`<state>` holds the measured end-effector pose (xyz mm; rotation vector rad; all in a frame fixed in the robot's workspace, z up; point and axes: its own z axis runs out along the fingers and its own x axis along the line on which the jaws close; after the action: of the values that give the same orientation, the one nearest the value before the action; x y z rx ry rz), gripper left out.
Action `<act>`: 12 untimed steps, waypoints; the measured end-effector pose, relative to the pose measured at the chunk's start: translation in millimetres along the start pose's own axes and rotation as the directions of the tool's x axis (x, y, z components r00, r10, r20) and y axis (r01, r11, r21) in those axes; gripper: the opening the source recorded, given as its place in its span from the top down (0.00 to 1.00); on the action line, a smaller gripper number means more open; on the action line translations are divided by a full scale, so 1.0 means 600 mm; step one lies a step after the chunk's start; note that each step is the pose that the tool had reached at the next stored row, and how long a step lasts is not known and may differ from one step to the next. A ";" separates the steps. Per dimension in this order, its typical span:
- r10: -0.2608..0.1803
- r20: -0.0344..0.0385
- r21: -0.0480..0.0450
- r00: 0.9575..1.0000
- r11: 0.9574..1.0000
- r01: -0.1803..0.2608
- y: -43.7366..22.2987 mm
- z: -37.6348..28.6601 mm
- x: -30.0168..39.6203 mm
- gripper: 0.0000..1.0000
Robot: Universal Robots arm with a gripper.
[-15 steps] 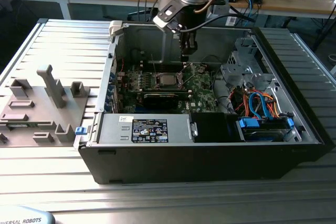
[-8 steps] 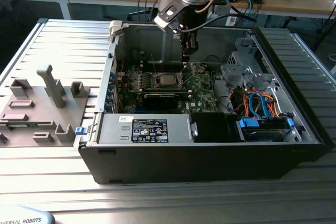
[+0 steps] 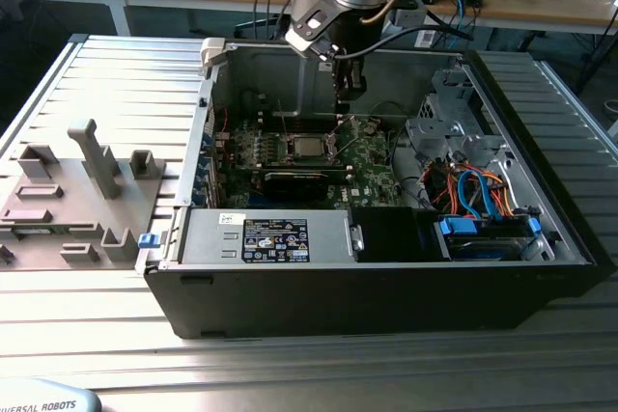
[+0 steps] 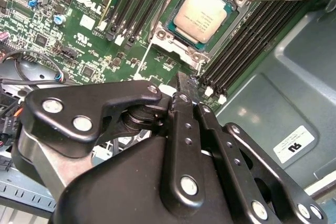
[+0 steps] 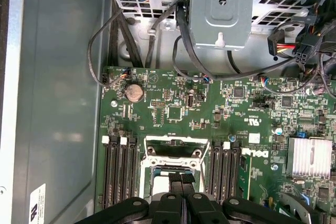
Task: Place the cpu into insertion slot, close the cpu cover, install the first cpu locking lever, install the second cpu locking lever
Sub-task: 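Close the cpu cover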
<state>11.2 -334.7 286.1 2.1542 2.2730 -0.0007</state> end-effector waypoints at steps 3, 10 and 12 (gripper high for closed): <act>0.000 0.000 0.000 1.000 1.000 0.000 0.001 0.000 0.000 0.89; 0.000 0.000 0.000 1.000 1.000 0.000 0.005 0.000 0.000 0.89; 0.000 0.000 0.000 1.000 1.000 0.000 0.006 0.000 0.000 0.89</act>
<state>15.0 -334.7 286.1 2.1542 2.2730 -0.0006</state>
